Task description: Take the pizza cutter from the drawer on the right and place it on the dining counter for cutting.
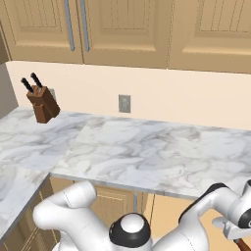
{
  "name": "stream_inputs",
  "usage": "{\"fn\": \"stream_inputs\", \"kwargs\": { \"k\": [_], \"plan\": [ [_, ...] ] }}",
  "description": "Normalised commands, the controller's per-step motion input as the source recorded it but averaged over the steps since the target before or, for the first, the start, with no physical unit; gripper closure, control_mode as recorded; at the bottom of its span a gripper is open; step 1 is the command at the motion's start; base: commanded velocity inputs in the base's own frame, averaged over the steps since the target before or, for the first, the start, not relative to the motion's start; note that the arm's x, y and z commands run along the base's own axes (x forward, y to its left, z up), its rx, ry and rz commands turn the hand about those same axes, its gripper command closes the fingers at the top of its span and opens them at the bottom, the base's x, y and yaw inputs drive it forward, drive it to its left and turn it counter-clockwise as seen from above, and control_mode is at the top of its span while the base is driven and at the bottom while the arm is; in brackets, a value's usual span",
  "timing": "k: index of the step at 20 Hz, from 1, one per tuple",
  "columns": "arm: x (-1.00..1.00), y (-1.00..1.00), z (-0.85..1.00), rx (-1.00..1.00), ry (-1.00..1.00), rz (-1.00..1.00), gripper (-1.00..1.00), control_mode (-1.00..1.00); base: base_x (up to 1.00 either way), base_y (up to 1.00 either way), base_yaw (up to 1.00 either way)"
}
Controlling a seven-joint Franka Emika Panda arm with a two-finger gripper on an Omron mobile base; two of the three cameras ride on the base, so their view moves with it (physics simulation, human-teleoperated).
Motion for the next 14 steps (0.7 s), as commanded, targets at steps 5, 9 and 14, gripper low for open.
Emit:
{"fn": "stream_inputs", "kwargs": {
  "k": [5,9,14],
  "plan": [
    [0.0,0.0,-0.09,0.0,0.0,0.0,-1.0,-1.0,0.0,0.0,0.0],
    [0.0,0.0,-0.04,0.0,0.0,0.0,-1.0,-1.0,0.0,0.0,0.0],
    [0.0,0.0,-0.03,0.0,0.0,0.0,-1.0,-1.0,0.0,0.0,0.0]
  ]
}}
